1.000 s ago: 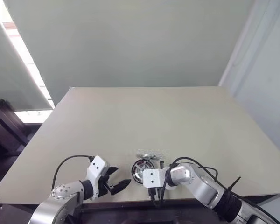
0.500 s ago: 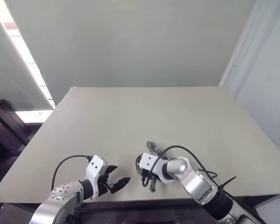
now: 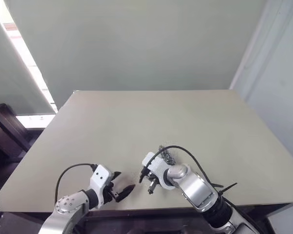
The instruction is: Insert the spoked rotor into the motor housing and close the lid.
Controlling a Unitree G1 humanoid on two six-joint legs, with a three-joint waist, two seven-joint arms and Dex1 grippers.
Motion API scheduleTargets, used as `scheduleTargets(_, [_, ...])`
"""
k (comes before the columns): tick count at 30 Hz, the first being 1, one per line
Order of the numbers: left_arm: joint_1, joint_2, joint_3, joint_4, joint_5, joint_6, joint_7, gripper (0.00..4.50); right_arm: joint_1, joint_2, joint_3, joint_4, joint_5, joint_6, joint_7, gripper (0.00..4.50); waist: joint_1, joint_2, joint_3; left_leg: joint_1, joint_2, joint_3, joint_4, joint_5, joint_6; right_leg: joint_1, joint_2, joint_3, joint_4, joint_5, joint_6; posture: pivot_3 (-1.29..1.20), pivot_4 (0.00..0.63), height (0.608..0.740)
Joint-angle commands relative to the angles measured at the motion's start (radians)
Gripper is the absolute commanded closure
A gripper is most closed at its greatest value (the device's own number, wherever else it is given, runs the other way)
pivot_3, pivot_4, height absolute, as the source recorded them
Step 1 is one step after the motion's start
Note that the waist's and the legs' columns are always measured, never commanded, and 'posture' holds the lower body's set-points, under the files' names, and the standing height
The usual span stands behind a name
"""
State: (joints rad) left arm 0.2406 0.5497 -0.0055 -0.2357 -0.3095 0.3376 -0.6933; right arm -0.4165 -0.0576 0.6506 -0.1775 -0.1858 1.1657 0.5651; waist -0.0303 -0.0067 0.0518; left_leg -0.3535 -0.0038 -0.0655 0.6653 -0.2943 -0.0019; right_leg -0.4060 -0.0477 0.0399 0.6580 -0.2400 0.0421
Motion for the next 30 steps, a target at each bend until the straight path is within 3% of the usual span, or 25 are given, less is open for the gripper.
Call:
scheduleTargets(1, [-0.013, -0.002, -0.005, 0.001, 0.017, -0.039, -0.011, 0.00, -0.026, 0.003, -0.003, -0.002, 0.014, -0.017, -0.032, 4.43, -0.001, 0.000, 0.000, -0.002, 0.000, 0.000, 0.000, 0.000, 0.000, -0.001, 0.000, 0.000, 0.000, 0.000, 0.000, 0.00, 0.000, 0.740])
scheduleTargets(6, [-0.018, -0.008, -0.008, 0.009, 0.025, -0.050, -0.012, 0.00, -0.031, -0.021, 0.030, 0.011, 0.031, -0.028, -0.036, 4.43, -0.004, 0.000, 0.000, -0.002, 0.000, -0.001, 0.001, 0.000, 0.000, -0.001, 0.000, -0.001, 0.000, 0.000, 0.000, 0.00, 0.000, 0.740])
scheduleTargets(19, [-0.010, -0.015, 0.000, 0.000, -0.002, -0.042, -0.041, 0.00, -0.059, -0.053, 0.007, -0.070, 0.079, -0.039, -0.070, 0.03, -0.011, 0.000, 0.000, -0.002, 0.000, -0.001, 0.004, 0.002, 0.001, -0.001, 0.000, -0.001, 0.001, 0.001, -0.001, 0.00, 0.000, 0.740])
scheduleTargets(30, [-0.032, -0.043, 0.019, 0.016, 0.018, -0.063, 0.007, 0.00, -0.064, -0.100, -0.016, -0.151, 0.117, -0.037, -0.077, 0.03, -0.013, 0.000, 0.000, -0.004, 0.000, -0.001, 0.003, 0.001, 0.001, -0.002, 0.000, -0.001, 0.001, 0.001, -0.001, 0.00, 0.000, 0.740])
